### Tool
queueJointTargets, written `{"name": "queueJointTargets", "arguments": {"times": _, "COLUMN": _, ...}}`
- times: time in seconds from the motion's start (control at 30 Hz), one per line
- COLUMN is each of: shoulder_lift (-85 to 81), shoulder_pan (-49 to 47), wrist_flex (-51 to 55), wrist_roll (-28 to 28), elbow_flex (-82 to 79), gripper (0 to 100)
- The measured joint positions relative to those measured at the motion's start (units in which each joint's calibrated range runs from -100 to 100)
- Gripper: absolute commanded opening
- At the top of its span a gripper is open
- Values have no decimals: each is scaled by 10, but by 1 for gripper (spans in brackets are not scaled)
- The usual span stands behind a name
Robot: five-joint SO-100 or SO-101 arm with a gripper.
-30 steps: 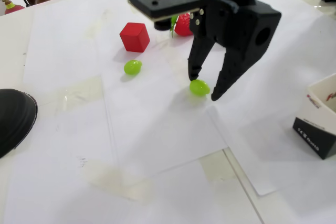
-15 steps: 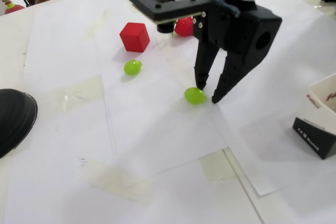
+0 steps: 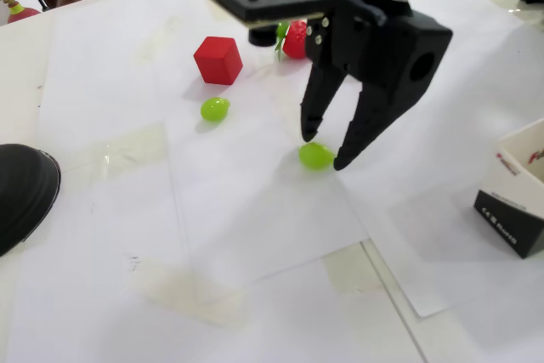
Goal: Pick up the grapes and place them in the box.
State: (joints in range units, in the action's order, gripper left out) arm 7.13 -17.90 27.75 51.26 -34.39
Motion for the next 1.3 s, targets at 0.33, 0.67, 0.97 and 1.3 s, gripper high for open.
{"name": "queueJointTargets", "arguments": {"times": 0.33, "shoulder_lift": 14, "shoulder_pan": -2, "wrist_flex": -32, "wrist_roll": 10, "elbow_flex": 0, "gripper": 17}}
{"name": "queueJointTargets", "arguments": {"times": 0.67, "shoulder_lift": 26, "shoulder_pan": -7, "wrist_flex": -38, "wrist_roll": 15, "elbow_flex": 0, "gripper": 14}}
{"name": "queueJointTargets", "arguments": {"times": 0.97, "shoulder_lift": 26, "shoulder_pan": -7, "wrist_flex": -38, "wrist_roll": 15, "elbow_flex": -4, "gripper": 7}}
{"name": "queueJointTargets", "arguments": {"times": 1.3, "shoulder_lift": 26, "shoulder_pan": -5, "wrist_flex": -38, "wrist_roll": 14, "elbow_flex": -6, "gripper": 4}}
